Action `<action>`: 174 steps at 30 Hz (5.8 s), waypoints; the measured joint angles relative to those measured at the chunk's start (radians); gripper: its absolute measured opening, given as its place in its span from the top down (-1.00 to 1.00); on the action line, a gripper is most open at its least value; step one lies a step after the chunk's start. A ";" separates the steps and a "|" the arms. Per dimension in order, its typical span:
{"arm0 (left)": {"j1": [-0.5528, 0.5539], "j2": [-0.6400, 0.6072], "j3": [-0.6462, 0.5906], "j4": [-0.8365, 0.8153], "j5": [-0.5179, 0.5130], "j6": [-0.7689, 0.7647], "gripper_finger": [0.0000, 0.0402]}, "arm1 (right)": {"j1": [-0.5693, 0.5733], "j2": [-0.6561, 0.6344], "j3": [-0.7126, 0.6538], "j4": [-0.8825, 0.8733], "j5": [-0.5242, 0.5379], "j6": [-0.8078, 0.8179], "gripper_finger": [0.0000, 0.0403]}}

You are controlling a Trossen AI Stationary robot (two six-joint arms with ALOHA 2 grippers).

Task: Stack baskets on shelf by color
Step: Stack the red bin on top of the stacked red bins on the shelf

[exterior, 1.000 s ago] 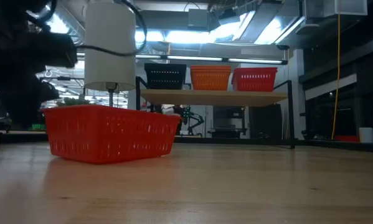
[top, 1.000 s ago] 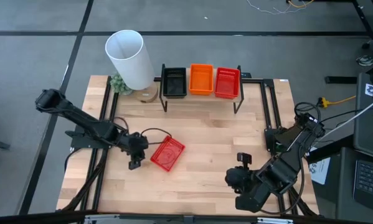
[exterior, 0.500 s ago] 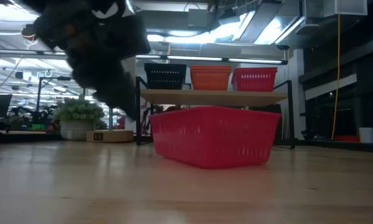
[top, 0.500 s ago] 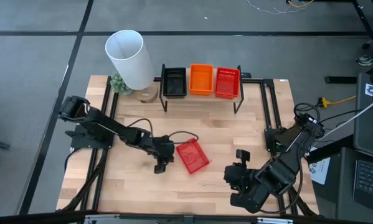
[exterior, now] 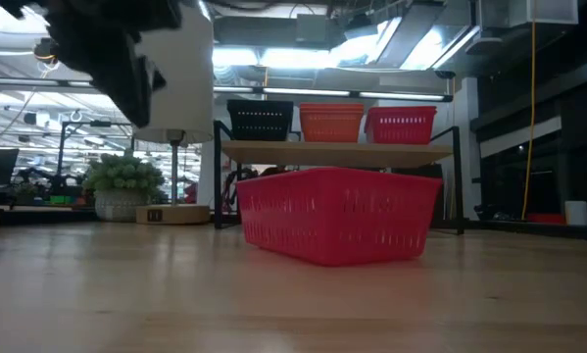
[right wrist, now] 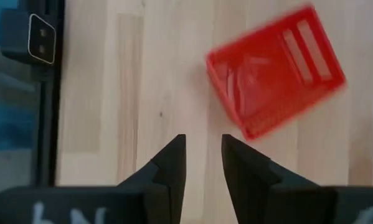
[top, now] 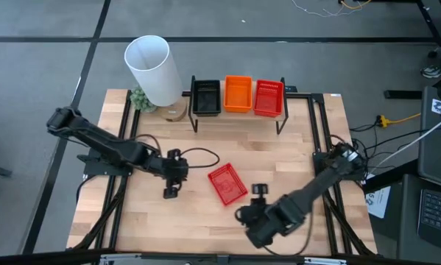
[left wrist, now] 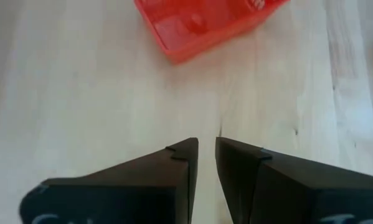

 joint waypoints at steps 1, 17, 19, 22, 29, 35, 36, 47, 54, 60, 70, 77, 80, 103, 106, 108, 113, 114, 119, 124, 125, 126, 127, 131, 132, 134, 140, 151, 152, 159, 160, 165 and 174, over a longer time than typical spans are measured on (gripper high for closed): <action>-0.009 -0.018 0.000 -0.009 -0.023 0.000 0.76 | -0.016 0.013 0.000 0.028 -0.011 -0.057 0.49; -0.101 -0.231 -0.001 -0.257 -0.271 -0.053 0.76 | -0.186 0.217 0.000 0.127 -0.162 -0.395 0.49; -0.116 -0.279 -0.001 -0.279 -0.288 -0.053 0.76 | -0.196 0.223 0.000 0.113 -0.162 -0.395 0.49; -0.135 -0.347 -0.001 -0.305 -0.326 -0.053 0.76 | -0.208 0.226 0.000 0.103 -0.146 -0.395 0.49; -0.172 -0.489 -0.001 -0.328 -0.391 -0.053 0.76 | -0.220 0.226 -0.007 0.104 -0.171 -0.400 0.49; -0.183 -0.535 -0.001 -0.327 -0.395 -0.052 0.76 | -0.219 0.229 -0.095 0.132 -0.186 -0.401 0.49; -0.183 -0.535 -0.001 -0.327 -0.395 -0.052 0.76 | -0.219 0.229 -0.116 0.134 -0.170 -0.391 0.49; -0.183 -0.520 -0.001 -0.326 -0.432 -0.052 0.76 | -0.231 0.229 -0.274 0.243 -0.085 -0.365 0.64; -0.182 -0.519 -0.053 -0.317 -0.498 -0.052 0.76 | -0.229 0.233 -0.242 0.202 -0.084 -0.305 0.98; -0.182 -0.519 -0.137 -0.299 -0.498 -0.129 0.76 | -0.182 0.233 -0.055 -0.063 -0.010 -0.239 0.99; -0.182 -0.519 -0.348 0.018 -0.490 -0.047 0.76 | -0.164 0.205 0.241 -0.320 0.239 -0.154 1.00; -0.159 -0.519 -0.559 0.530 -0.362 0.198 0.76 | -0.226 0.122 0.353 -0.324 0.461 -0.255 1.00; -0.100 -0.519 -0.601 0.659 -0.268 0.311 0.76 | -0.263 0.055 0.372 -0.324 0.523 -0.294 1.00; 0.251 -0.604 -0.669 0.539 0.224 0.331 0.77 | -0.880 -0.358 0.030 -0.321 0.034 -0.596 1.00; 0.252 -0.671 -0.669 0.503 0.213 0.351 0.77 | -0.905 -0.446 -0.115 -0.262 0.021 -0.606 1.00; 0.252 -0.728 -0.669 0.464 0.211 0.349 0.77 | -0.912 -0.492 -0.192 -0.190 0.002 -0.637 1.00; 0.252 -0.878 -0.669 0.351 0.209 0.314 0.77 | -0.951 -0.546 -0.319 -0.124 -0.050 -0.693 1.00; 0.252 -0.904 -0.669 0.351 0.208 0.314 0.77 | -0.964 -0.547 -0.334 -0.122 -0.066 -0.705 1.00; 0.252 -1.010 -0.669 0.339 0.180 0.329 0.77 | -1.019 -0.544 -0.373 -0.046 -0.090 -0.753 1.00; 0.252 -1.078 -0.669 0.208 0.123 0.322 0.77 | -1.055 -0.543 -0.373 -0.017 -0.125 -0.763 1.00; 0.252 -1.089 -0.669 0.201 0.120 0.315 0.77 | -1.060 -0.543 -0.373 -0.017 -0.139 -0.765 1.00; 0.252 -1.100 -0.669 0.198 0.120 0.314 0.77 | -1.062 -0.543 -0.373 -0.017 -0.146 -0.767 1.00; 0.252 -1.111 -0.669 0.193 0.121 0.316 0.77 | -1.066 -0.543 -0.373 -0.016 -0.146 -0.770 1.00; 0.252 -1.151 -0.669 0.189 0.123 0.332 0.77 | -1.081 -0.543 -0.373 -0.011 -0.171 -0.783 1.00; 0.252 -1.160 -0.669 0.184 0.123 0.328 0.77 | -1.082 -0.543 -0.373 -0.009 -0.176 -0.783 1.00; 0.252 -1.170 -0.669 0.173 0.123 0.309 0.77 | -1.081 -0.543 -0.373 -0.008 -0.180 -0.784 1.00; 0.252 -1.175 -0.669 0.153 0.123 0.261 0.77 | -1.081 -0.543 -0.373 0.001 -0.182 -0.783 1.00; 0.252 -1.175 -0.669 0.141 0.124 0.258 0.77 | -1.114 -0.517 -0.373 0.013 -0.189 -0.765 1.00; 0.252 -1.175 -0.669 0.137 0.123 0.258 0.77 | -1.118 -0.513 -0.373 0.017 -0.189 -0.771 1.00; 0.252 -1.175 -0.669 0.120 0.124 0.258 0.77 | -1.124 -0.508 -0.373 -0.004 -0.222 -0.783 1.00; 0.252 -1.175 -0.669 0.120 0.124 0.258 0.77 | -1.124 -0.508 -0.373 -0.011 -0.222 -0.783 1.00; 0.252 -1.175 -0.669 0.120 0.124 0.258 0.77 | -1.128 -0.505 -0.373 -0.021 -0.222 -0.789 0.99; 0.252 -1.175 -0.669 0.099 0.124 0.231 0.77 | -1.131 -0.505 -0.373 -0.020 -0.177 -0.812 0.73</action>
